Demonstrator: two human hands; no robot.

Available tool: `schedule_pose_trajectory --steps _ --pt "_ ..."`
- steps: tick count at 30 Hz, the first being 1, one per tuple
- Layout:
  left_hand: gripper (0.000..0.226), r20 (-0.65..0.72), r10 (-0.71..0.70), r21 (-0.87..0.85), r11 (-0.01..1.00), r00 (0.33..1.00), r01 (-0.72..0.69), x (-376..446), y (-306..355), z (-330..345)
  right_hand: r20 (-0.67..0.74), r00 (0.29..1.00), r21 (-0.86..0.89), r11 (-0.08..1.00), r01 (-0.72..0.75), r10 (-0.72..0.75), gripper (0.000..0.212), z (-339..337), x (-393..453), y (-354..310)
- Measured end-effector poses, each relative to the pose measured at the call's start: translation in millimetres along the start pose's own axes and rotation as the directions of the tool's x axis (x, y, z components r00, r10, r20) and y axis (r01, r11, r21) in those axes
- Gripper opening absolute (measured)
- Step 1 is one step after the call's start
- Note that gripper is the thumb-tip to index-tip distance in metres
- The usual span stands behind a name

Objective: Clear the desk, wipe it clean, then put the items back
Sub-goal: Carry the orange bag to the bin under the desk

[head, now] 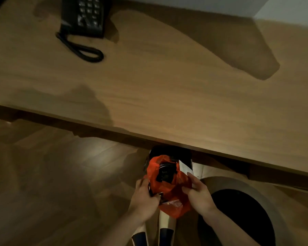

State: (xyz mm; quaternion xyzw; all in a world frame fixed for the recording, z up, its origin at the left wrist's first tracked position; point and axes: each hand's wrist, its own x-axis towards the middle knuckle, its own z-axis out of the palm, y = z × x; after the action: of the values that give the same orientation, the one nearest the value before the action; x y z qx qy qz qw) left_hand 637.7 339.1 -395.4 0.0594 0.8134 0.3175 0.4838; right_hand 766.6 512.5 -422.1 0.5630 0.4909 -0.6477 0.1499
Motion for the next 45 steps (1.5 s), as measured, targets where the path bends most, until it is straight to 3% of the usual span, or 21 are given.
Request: schedule_pose_trajectory --steps 6,16,23,28,33,38,45 --pt "0.058 -0.016 0.031 0.039 0.999 0.999 -0.031 76 -30 33 -0.062 0.996 -0.040 0.997 0.064 -0.066 0.060 -2 66 13" --pt "0.068 -0.024 0.020 0.135 0.991 1.000 -0.016 154 -58 64 -0.081 0.988 -0.211 0.971 0.110 -0.129 0.073 3 139 25" --pt "0.069 0.043 -0.035 0.078 0.996 0.998 0.032 176 -69 65 -0.018 0.996 -0.345 0.935 0.081 -0.092 0.074 16 162 22" --pt "0.072 0.122 -0.039 0.215 0.976 0.992 0.012 174 -73 55 -0.004 0.995 -0.469 0.879 0.088 -0.102 0.077 9 171 31" --pt "0.074 0.083 -0.070 0.345 0.938 0.994 0.037 158 -74 41 0.035 0.994 -0.599 0.794 0.106 -0.105 0.068 17 143 29" --pt "0.074 0.067 -0.040 0.436 0.900 0.997 0.007 106 -51 22 0.085 0.984 -0.703 0.690 0.173 -0.160 0.073 16 89 28" --pt "0.083 0.027 0.038 0.523 0.851 0.999 -0.046 -18 9 -31 0.177 0.966 -0.750 0.609 0.257 -0.190 0.074 13 -39 -39"
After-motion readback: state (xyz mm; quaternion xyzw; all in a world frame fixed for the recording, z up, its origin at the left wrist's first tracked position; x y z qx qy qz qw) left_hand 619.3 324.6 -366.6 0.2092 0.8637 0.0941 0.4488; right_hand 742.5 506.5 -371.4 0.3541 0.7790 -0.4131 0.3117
